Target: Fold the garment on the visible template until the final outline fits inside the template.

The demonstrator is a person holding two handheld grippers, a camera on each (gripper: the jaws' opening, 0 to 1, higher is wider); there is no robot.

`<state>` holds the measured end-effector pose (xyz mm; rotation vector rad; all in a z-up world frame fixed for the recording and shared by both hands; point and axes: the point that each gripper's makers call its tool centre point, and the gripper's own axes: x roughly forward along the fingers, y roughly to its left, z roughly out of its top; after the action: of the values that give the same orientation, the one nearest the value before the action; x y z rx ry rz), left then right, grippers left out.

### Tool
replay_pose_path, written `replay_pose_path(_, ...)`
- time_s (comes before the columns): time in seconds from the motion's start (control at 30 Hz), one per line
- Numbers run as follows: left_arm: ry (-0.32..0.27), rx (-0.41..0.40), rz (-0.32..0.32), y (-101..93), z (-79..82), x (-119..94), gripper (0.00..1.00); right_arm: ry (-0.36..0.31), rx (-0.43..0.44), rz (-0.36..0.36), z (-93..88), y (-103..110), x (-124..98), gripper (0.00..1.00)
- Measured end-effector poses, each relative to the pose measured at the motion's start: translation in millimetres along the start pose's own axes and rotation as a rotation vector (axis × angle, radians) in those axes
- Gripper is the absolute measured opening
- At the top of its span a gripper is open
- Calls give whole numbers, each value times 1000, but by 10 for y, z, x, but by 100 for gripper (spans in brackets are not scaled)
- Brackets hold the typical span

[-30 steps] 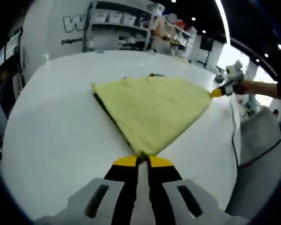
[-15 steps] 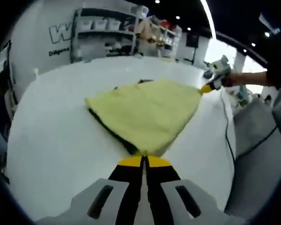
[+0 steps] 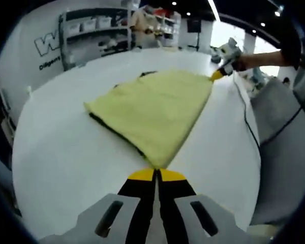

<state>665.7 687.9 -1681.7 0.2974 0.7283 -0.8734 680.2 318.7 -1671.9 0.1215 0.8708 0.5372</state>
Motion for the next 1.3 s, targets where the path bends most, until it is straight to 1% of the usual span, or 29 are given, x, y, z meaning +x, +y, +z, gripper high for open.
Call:
replay_pose_path(0.1,-12,-27,9,-4,6,-4,0,-2,-5,-1,24,25,-34,0)
replay_pose_path(0.17,-16,-42,23,-5,4,-6,0,0,-20,-9,31,2,-39,0)
replay_pose_path(0.23,-21,-71,49,2,12,-19,0,2,-37,-11,34,-3,-63,0)
replay_pose_path(0.27,-13,-90,109,69,-6,-57,0,20,-79,-9,14,-5,-94,0)
replay_pose_path(0.3,7,-95,147,113,-43,-93,0,34,-107,-16,-9,-6,-129,0)
replay_pose_path(0.33,20,-108,170,119,-79,-133,0,29,-105,-15,-10,-11,-158,0)
replay_pose_path(0.4,-1,-130,173,103,-78,-177,0,24,-92,-26,-15,-74,-205,0)
replay_pose_path(0.43,-35,-167,188,96,-37,-224,0,20,-92,-32,-12,-116,-199,0)
replay_pose_path(0.53,-88,-221,214,62,68,-345,0,5,-82,-50,1,-82,-272,0)
replay_pose_path(0.57,-126,-245,224,47,129,-414,0,-10,-79,-52,15,-57,-331,0)
replay_pose_path(0.6,-147,-252,233,47,161,-447,0,-19,-81,-50,26,-35,-357,0)
replay_pose_path(0.67,-165,-264,249,47,192,-486,0,-57,-91,-34,77,72,-431,0)
replay_pose_path(0.7,-205,-296,266,50,232,-561,1,-83,-101,-9,119,142,-443,0)
replay_pose_path(0.73,-222,-302,276,92,217,-599,4,-96,-121,21,142,204,-453,0)
replay_pose_path(0.77,-226,-303,277,87,223,-612,7,-96,-129,30,145,223,-459,0)
replay_pose_path(0.8,-237,-299,280,27,281,-732,12,-95,-154,19,160,254,-536,0)
replay_pose_path(0.87,-242,-290,289,6,318,-815,20,-108,-183,19,195,298,-613,4)
replay_pose_path(0.9,-244,-281,300,9,329,-863,26,-119,-192,14,219,295,-645,6)
replay_pose_path(0.97,-256,-278,325,63,324,-965,33,-149,-204,5,247,336,-743,11)
replay_pose_path(1.0,-263,-279,325,53,331,-994,34,-156,-203,2,246,331,-750,15)
replay_pose_path(1.07,-288,-280,322,-10,391,-1044,31,-163,-205,2,236,344,-757,23)
replay_pose_path(1.1,-315,-285,325,-78,444,-1086,32,-162,-206,5,171,404,-799,26)
replay_pose_path(1.13,-321,-283,326,-96,457,-1096,35,-161,-207,4,161,412,-802,30)
replay_pose_path(1.17,-349,-279,328,-146,497,-1128,40,-161,-208,1,146,419,-810,33)
replay_pose_path(1.2,-354,-280,328,-160,502,-1134,47,-159,-211,-1,114,441,-816,37)
replay_pose_path(1.23,-359,-281,328,-174,508,-1140,53,-157,-213,-3,81,465,-826,44)
replay_pose_path(1.27,-372,-280,333,-284,542,-1167,59,-157,-214,-3,70,473,-827,48)
replay_pose_path(1.3,-380,-275,337,-343,547,-1175,67,-150,-221,7,15,513,-832,51)
